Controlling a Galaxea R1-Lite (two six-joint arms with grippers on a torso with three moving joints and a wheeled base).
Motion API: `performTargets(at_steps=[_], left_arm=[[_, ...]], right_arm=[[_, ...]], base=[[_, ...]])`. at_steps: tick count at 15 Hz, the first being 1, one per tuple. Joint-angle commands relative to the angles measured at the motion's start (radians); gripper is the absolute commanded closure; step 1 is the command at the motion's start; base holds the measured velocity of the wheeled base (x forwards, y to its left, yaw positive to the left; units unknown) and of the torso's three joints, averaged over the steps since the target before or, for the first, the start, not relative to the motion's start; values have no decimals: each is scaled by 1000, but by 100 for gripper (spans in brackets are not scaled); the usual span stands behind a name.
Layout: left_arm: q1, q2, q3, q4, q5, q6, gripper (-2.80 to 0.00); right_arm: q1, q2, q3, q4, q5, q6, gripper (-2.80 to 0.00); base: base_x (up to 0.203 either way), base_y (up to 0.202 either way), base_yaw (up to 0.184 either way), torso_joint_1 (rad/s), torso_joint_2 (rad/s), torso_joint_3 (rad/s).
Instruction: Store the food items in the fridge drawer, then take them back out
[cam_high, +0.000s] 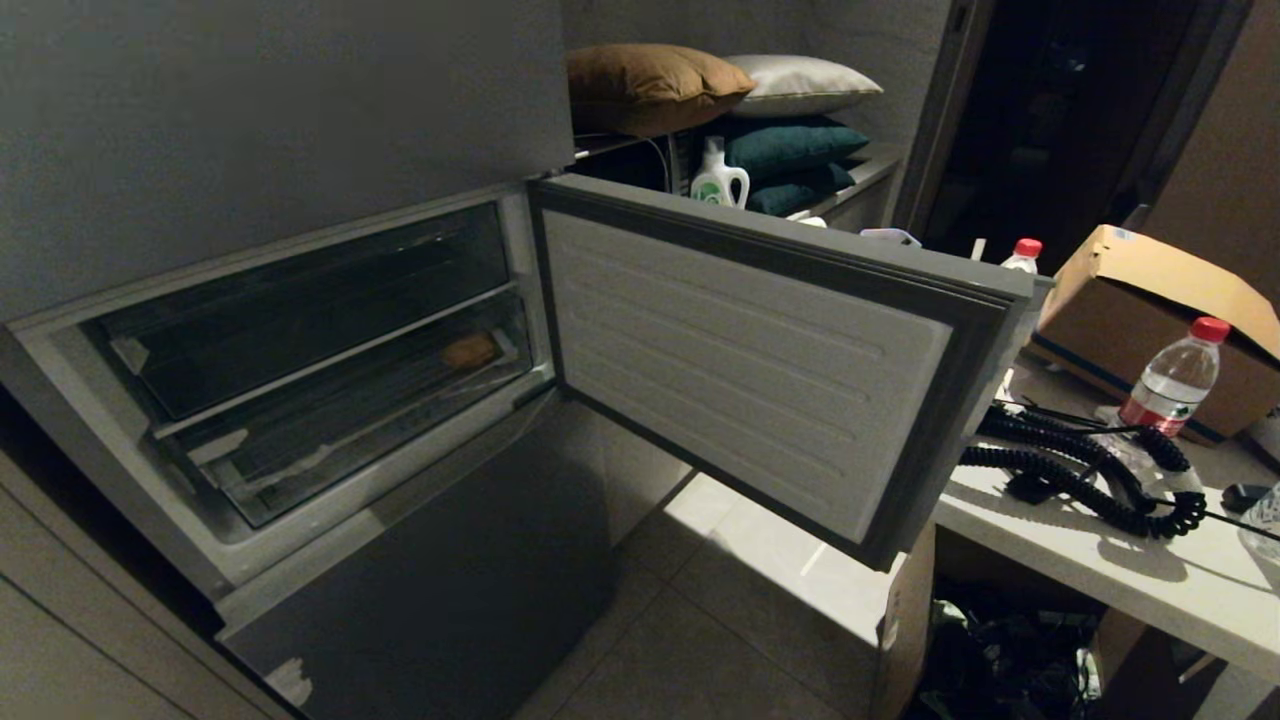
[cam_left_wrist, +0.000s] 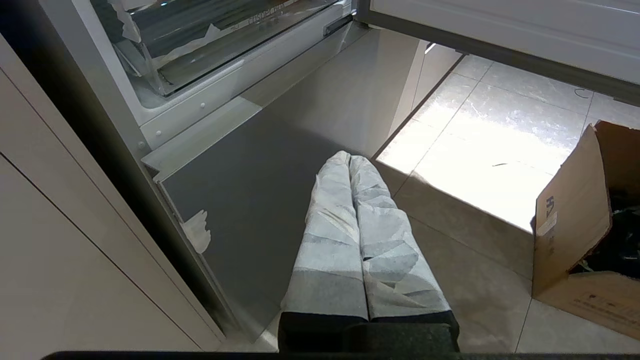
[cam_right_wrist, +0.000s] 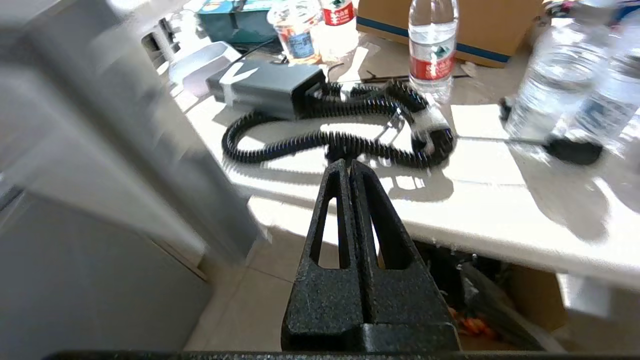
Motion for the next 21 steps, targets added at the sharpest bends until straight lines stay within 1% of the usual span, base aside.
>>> performTargets(at_steps=[1,3,5,9,11,13,17,21], left_arm=[[0,2,0,0,0,-1,0],[0,2,0,0,0,-1,0],[0,2,0,0,0,1,0],[0,2,0,0,0,-1,0],[0,2,0,0,0,0,0],[0,2,0,0,0,1,0],[0,2,0,0,0,-1,0],[0,2,0,0,0,0,0]], right_arm=[[-108,323,-35,-178,106,-2,0],[-139,439,-90,-273,158,-11,0],[-131,567,-148,-337,192,-15,0],[-15,761,-250,-439,215,-17,0],[58,796,-257,-486,236,-18,0],[127,809,-260,-501,242,-18,0],[172,897,-298,-579,243,-20,0],[176,955,-347,-587,243,-26,0]], base=[[0,0,0,0,0,0],[0,0,0,0,0,0],[0,0,0,0,0,0],[0,0,0,0,0,0],[0,0,0,0,0,0],[0,0,0,0,0,0],[0,0,0,0,0,0],[0,0,0,0,0,0]])
